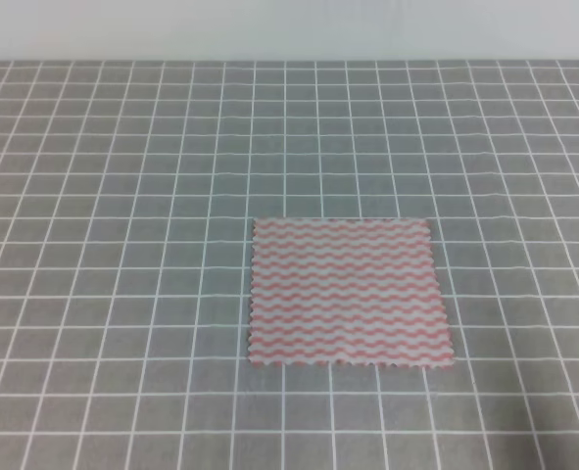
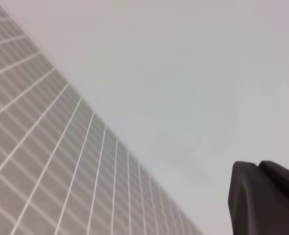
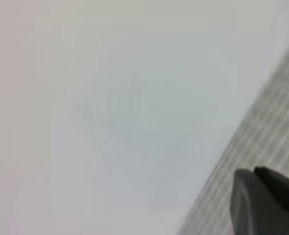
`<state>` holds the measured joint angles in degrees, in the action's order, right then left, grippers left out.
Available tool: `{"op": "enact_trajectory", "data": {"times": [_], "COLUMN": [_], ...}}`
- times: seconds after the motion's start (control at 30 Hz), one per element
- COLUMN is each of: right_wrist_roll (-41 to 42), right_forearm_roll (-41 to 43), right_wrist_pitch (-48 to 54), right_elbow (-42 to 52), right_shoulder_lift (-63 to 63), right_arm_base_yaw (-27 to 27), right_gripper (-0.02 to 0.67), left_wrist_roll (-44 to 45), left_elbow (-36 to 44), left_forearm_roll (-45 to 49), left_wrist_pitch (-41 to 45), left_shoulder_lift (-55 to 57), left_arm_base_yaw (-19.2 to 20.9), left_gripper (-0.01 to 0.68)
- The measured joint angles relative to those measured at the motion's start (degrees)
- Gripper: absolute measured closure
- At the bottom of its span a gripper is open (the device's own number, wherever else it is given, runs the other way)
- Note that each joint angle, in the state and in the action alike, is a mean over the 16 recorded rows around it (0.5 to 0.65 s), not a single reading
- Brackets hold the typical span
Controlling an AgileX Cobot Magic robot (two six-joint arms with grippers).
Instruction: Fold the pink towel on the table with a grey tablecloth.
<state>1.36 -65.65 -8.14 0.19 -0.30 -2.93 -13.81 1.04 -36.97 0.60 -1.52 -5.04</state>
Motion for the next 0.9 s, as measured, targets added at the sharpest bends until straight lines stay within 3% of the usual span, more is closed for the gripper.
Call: {"op": "enact_trajectory", "data": {"times": [0.23,0.43,0.9], "right_wrist_roll": [0.9,4.4,17.2], "right_forearm_roll": [-9.0,-10.5,-13.2], "right_wrist_pitch": [4.2,7.7,15.2], "right_elbow": [0.0,-0.1,-1.0], "right_shoulder_lift": [-0.1,-0.1,2.6], "right_arm_base_yaw": [0.0,0.0,0.0], "right_gripper": [0.667,0.667,0.667], "left_wrist_roll": [1.2,4.7,26.1], "left_elbow": [-0.1,-1.7,-18.1], "left_forearm_roll": [0.6,1.2,0.9], "left_wrist_pitch": [3.3,6.3,14.7], "left_shoulder_lift": [0.2,3.0,25.2], "left_arm_base_yaw": [0.0,0.0,-0.2], "left_gripper": [0.675,0.675,0.675]}}
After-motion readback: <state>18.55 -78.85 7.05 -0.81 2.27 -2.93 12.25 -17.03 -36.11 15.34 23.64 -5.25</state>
